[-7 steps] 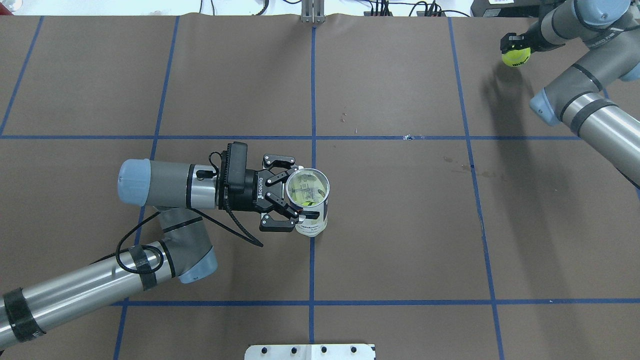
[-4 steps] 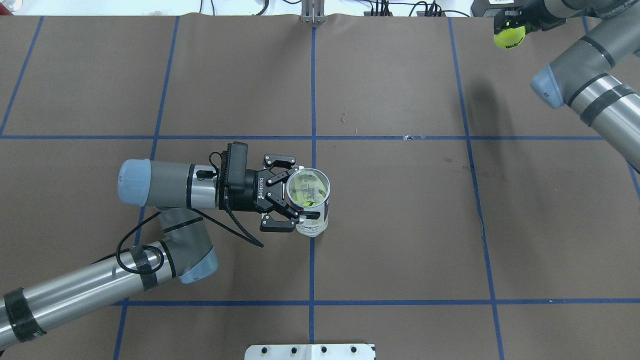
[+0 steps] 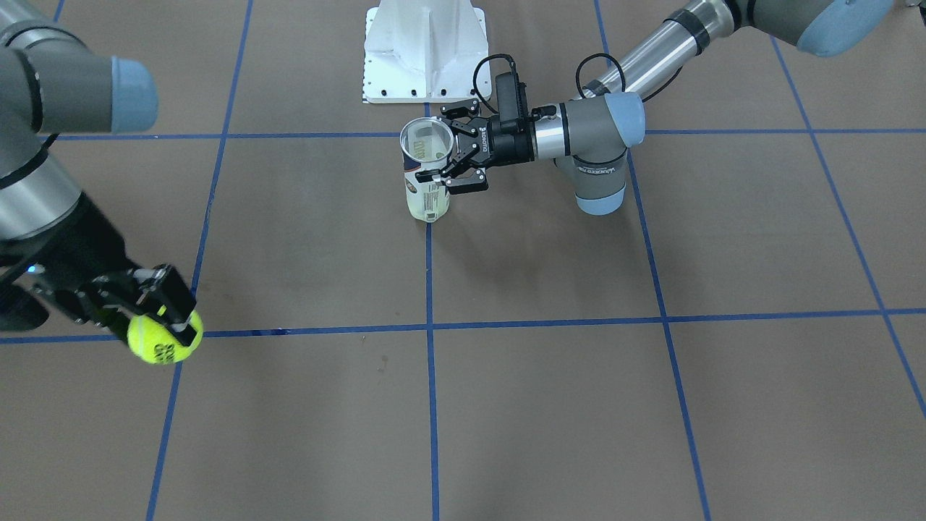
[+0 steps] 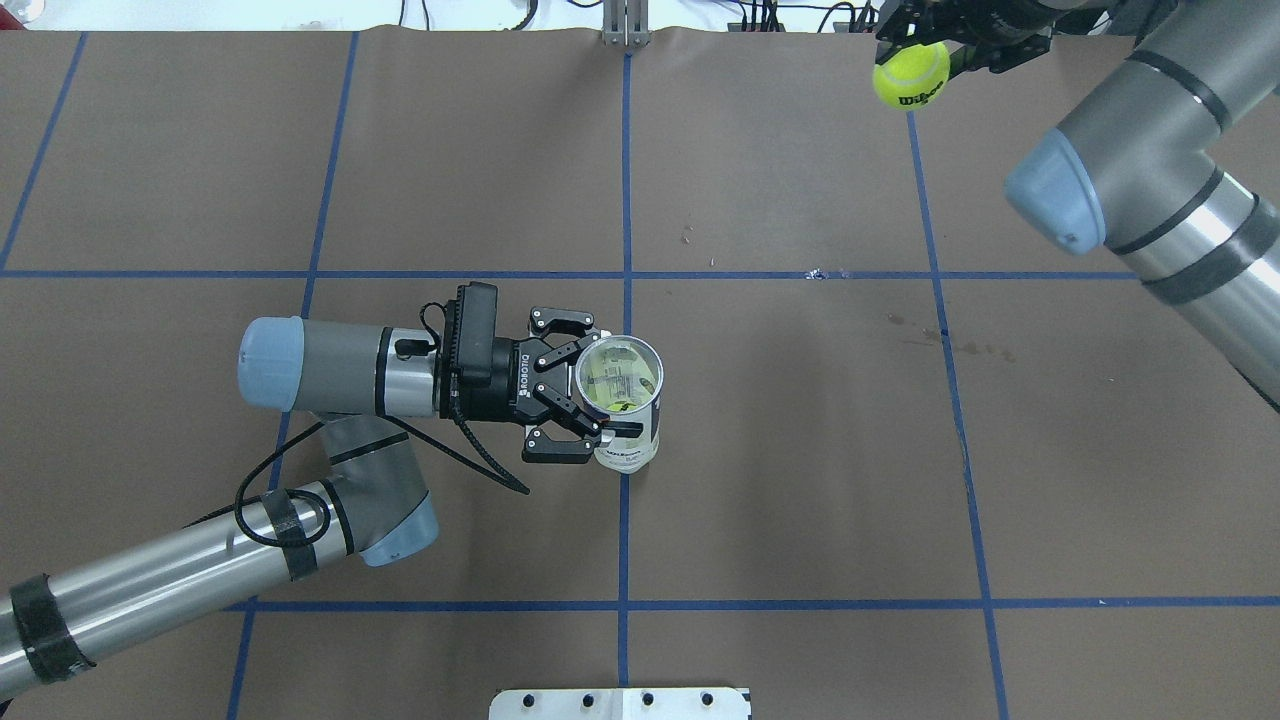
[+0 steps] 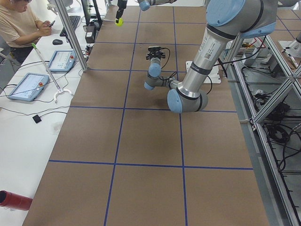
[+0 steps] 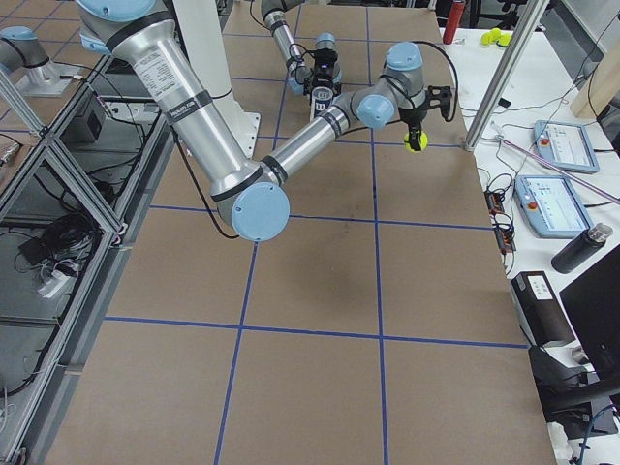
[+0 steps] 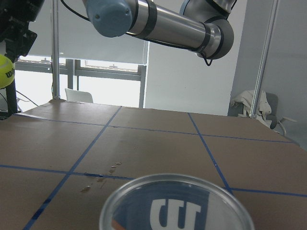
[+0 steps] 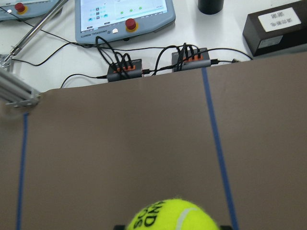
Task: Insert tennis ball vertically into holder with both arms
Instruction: 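Lift the ball with the right gripper and carry it over the can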
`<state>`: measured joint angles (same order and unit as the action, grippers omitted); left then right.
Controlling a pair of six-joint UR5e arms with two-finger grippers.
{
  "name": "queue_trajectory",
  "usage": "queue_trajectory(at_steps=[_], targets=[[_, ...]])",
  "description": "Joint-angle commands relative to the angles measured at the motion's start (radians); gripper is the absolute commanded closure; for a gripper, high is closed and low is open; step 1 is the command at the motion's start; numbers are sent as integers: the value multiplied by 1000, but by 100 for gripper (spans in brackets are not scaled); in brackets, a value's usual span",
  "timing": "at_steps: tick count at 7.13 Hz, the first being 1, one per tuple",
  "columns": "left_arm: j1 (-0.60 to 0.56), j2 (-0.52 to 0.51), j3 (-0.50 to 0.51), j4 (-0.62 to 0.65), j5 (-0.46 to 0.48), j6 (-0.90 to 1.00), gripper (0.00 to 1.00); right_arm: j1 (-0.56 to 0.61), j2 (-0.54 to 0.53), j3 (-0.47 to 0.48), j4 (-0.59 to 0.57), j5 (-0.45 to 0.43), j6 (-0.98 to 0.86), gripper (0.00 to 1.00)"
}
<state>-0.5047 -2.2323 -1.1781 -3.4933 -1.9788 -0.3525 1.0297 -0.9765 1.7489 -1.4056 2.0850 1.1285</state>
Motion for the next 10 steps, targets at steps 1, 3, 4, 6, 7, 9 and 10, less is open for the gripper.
queue_trajectory(at_steps=[1, 3, 4, 6, 7, 9, 10], targets=[[0, 0, 0, -1, 0, 0, 18, -109, 27, 202, -111, -6, 199, 100], [2, 0, 0, -1, 0, 0, 18, -253, 120, 277, -278, -118, 266, 100], [2, 0, 0, -1, 0, 0, 18, -299, 133, 302, -306, -129, 293, 100], [3, -1, 2, -1, 0, -2, 18, -393, 140, 305, -309, -199, 339, 100], [5, 0, 2, -1, 0, -2, 18, -422, 150, 304, -309, -227, 349, 100], [6, 0, 2, 0, 0, 0, 18, -470, 160, 304, -309, -262, 364, 100], [6, -1, 2, 0, 0, 0, 18, -485, 165, 301, -309, -282, 364, 100]])
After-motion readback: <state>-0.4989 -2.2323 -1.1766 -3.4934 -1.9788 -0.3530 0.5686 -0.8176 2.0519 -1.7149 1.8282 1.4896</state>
